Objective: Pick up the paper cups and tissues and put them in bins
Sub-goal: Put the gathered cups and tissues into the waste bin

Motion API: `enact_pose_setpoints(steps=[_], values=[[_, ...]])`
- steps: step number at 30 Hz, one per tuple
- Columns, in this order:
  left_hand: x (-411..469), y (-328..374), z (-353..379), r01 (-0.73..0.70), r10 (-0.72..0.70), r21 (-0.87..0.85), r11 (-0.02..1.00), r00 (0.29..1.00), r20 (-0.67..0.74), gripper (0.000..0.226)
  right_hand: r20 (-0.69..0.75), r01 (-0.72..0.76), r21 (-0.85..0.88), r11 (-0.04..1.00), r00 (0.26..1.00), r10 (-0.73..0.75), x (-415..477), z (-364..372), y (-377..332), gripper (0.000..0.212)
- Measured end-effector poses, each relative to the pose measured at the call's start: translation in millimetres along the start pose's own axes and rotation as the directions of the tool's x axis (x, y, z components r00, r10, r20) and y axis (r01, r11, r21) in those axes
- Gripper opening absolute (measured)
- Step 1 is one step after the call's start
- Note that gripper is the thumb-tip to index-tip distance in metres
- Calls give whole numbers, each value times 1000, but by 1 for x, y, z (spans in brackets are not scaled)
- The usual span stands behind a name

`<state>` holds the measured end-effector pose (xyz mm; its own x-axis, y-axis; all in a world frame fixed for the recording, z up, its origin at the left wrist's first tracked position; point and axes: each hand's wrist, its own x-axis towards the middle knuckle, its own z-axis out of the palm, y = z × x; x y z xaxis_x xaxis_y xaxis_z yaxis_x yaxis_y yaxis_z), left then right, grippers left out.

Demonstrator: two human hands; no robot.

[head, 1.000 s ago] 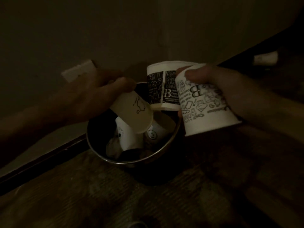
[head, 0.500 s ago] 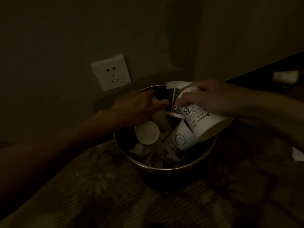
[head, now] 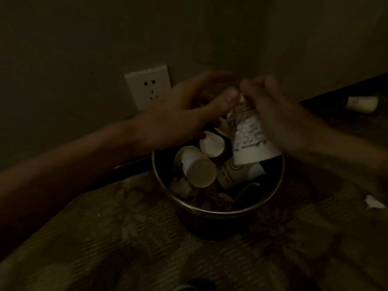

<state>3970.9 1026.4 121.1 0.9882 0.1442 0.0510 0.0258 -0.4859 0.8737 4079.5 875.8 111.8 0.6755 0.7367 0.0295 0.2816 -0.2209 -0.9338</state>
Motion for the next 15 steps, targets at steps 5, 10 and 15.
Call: enact_pose_setpoints(steps=[5, 10, 15], values=[[-12, -14, 13, 1, 4, -49, 999, 994, 112, 64, 174, 44, -29, 999, 984, -39, -20, 22, 27, 7], [-22, -38, 17, 43, -70, 156, 987, 983, 169, 67, 373, 47, -108, 993, 928, -4, -20, 19, 37, 34], [-17, -49, 15, 12, -82, 345, 938, 978, 191, 42, 301, 85, -388, 918, 953, 39, -14, 18, 40, 47]])
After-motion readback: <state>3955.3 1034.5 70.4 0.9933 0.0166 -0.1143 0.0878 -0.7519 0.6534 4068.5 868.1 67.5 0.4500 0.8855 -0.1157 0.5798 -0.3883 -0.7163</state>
